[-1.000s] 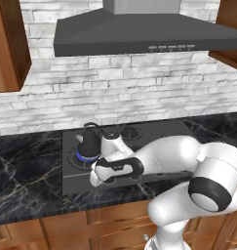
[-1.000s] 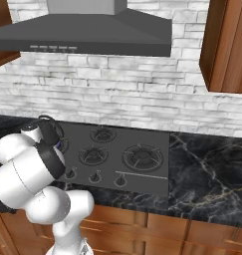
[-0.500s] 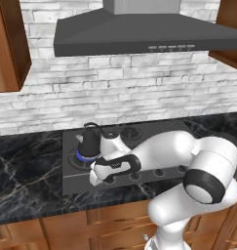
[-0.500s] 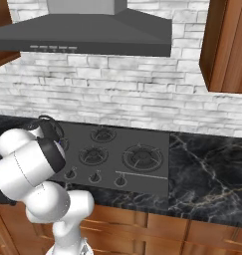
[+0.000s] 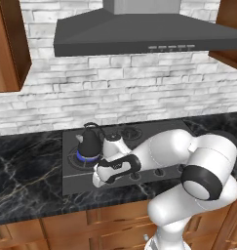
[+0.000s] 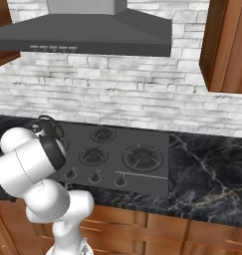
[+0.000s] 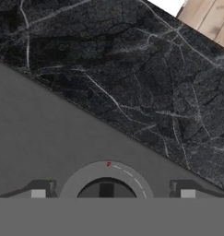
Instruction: The kettle is done boiling. Turn off the stove, then wait for 300 timesteps before moving the kettle to the dining table.
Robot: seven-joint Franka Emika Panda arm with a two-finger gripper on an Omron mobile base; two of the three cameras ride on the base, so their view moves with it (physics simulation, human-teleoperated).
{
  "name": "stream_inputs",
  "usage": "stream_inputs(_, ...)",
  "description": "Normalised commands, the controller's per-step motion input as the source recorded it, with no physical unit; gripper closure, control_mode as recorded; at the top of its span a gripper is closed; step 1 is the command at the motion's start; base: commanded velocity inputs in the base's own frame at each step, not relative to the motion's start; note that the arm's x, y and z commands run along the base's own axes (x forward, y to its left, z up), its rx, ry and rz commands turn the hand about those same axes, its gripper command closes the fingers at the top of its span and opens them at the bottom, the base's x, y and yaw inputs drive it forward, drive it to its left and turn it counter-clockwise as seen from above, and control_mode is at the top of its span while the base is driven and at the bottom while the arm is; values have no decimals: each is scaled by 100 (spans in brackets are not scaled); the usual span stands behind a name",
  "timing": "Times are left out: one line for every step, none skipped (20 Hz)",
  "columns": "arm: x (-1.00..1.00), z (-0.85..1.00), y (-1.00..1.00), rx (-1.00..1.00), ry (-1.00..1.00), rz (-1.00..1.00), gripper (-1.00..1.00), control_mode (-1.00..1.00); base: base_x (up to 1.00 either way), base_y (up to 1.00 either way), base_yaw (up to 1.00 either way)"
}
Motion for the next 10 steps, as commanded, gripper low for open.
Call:
stream_inputs(0,-10,0,0,0,0,-100,-100,0,0,0)
stream_inputs(6,-11,0,0,0,0,-100,-100,0,0,0)
stream_inputs(14,-5,8,0,0,0,-100,-100,0,0,0)
stream_inputs(13,-9,11,0,-1,0,-100,-100,0,0,0)
stream_inputs(8,-5,13,0,-1,0,-100,-100,0,0,0)
stream_inputs(5,-6,11,0,-1,0,-100,-100,0,0,0)
stream_inputs(0,-3,10,0,-1,0,-100,-100,0,0,0)
stream_inputs(2,-5,10,0,-1,0,-100,-100,0,0,0)
stream_inputs(2,-3,13,0,-4,0,-100,-100,0,0,0)
stream_inputs(3,-6,12,0,-3,0,-100,-100,0,0,0)
